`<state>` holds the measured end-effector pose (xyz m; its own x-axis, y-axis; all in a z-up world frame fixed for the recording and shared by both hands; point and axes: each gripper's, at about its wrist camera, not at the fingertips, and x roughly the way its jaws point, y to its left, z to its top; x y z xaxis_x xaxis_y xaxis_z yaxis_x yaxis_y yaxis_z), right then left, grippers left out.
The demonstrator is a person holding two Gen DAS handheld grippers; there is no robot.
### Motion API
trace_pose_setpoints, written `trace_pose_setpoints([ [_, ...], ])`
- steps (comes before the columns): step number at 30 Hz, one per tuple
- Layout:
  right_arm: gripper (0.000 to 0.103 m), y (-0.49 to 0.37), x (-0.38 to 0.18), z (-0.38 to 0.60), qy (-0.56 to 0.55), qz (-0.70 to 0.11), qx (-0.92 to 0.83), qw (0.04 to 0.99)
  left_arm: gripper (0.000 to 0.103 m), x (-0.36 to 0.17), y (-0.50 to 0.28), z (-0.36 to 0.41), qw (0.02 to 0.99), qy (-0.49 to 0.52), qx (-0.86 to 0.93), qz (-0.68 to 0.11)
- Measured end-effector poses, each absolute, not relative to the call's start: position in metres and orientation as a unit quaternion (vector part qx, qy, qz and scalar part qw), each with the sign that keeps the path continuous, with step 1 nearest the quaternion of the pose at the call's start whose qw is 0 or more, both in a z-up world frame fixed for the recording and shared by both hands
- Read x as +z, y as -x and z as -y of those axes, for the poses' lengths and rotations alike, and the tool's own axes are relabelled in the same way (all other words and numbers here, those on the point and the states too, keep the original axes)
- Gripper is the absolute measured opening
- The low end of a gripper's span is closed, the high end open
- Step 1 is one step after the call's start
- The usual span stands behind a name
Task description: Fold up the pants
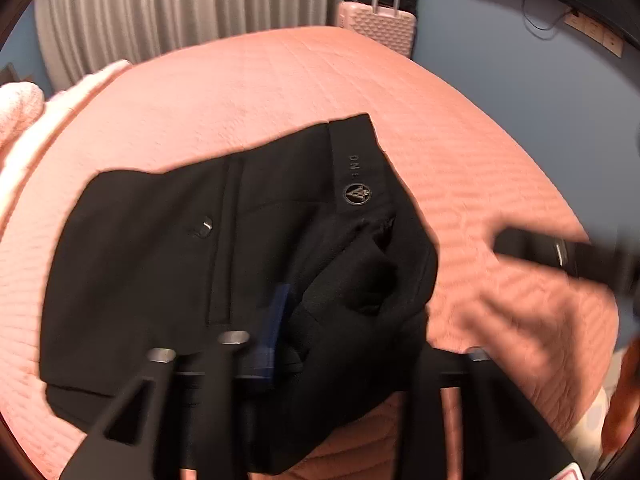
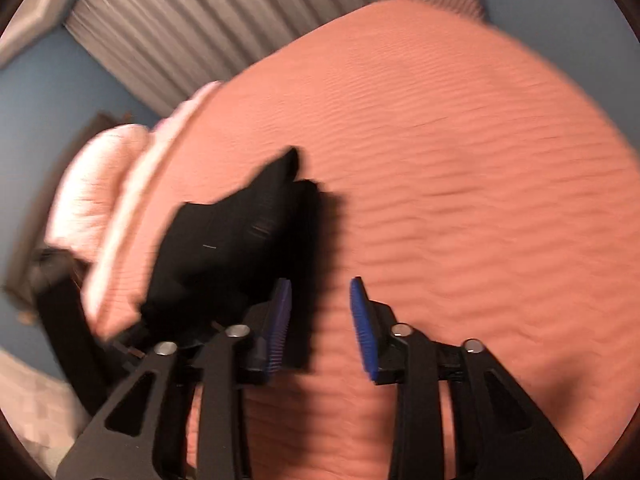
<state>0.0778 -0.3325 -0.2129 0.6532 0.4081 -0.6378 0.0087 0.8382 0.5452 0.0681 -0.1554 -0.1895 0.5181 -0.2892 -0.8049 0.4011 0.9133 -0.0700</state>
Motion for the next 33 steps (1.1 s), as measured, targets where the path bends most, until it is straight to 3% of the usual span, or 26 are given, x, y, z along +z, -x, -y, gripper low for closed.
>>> trace_pose_setpoints([
  [3,0.051,-0.098,-0.215,0.32,-0.256,-0.408,0.13,0.867,0.069,-0.182,-0.06,0.153,0.868,-0.038,-0.186,-0.459],
  [5,0.051,-0.11,-0.218,0.312,-0.251,-0.414,0.136,0.864,0.076,-0.16,-0.047,0.151,0.884,-0.011,-0.207,-0.419],
  [8,0.051,-0.114,-0.208,0.309,-0.234,-0.403,0.117,0.877,0.077,-0.142,-0.03,0.148,0.898,-0.042,-0.208,-0.386],
  [12,0.05,-0.132,-0.174,0.277,-0.195,-0.375,0.171,0.89,0.082,-0.114,-0.014,0.092,0.927,-0.056,-0.166,-0.331],
  [15,0.046,-0.16,-0.176,0.224,-0.132,-0.391,0.229,0.882,0.082,-0.117,-0.041,0.048,0.927,-0.047,-0.1,-0.357],
  [17,0.046,-0.187,-0.22,0.21,-0.055,-0.453,0.189,0.87,0.082,-0.137,-0.06,0.016,0.912,-0.04,-0.052,-0.406],
  [18,0.025,-0.197,-0.239,0.218,-0.042,-0.474,0.16,0.865,0.082,-0.15,-0.069,0.002,0.904,-0.038,-0.036,-0.423],
  [20,0.012,-0.196,-0.229,0.246,-0.129,-0.465,0.131,0.866,0.082,-0.172,-0.076,-0.018,0.89,-0.047,-0.008,-0.453],
  [21,0.018,-0.192,-0.213,0.247,-0.14,-0.448,0.118,0.875,0.082,-0.179,-0.074,-0.026,0.887,-0.046,-0.007,-0.46],
  [25,0.017,-0.221,-0.166,0.177,-0.098,-0.429,0.215,0.872,0.082,-0.194,-0.063,-0.046,0.883,-0.008,-0.016,-0.468],
  [29,0.017,-0.274,-0.193,0.082,-0.078,-0.477,0.336,0.809,0.087,-0.199,-0.068,-0.036,0.886,-0.025,-0.001,-0.464],
  [31,0.013,-0.302,-0.24,0.047,0.02,-0.518,0.319,0.793,0.087,-0.203,-0.079,-0.032,0.887,-0.03,-0.003,-0.46],
  [32,0.0,-0.316,-0.247,0.058,0.01,-0.52,0.307,0.797,0.087,-0.203,-0.078,-0.031,0.888,-0.035,-0.005,-0.458],
  [33,0.0,-0.327,-0.243,0.073,-0.031,-0.511,0.282,0.811,0.087,-0.207,-0.078,-0.032,0.887,-0.04,-0.006,-0.459],
])
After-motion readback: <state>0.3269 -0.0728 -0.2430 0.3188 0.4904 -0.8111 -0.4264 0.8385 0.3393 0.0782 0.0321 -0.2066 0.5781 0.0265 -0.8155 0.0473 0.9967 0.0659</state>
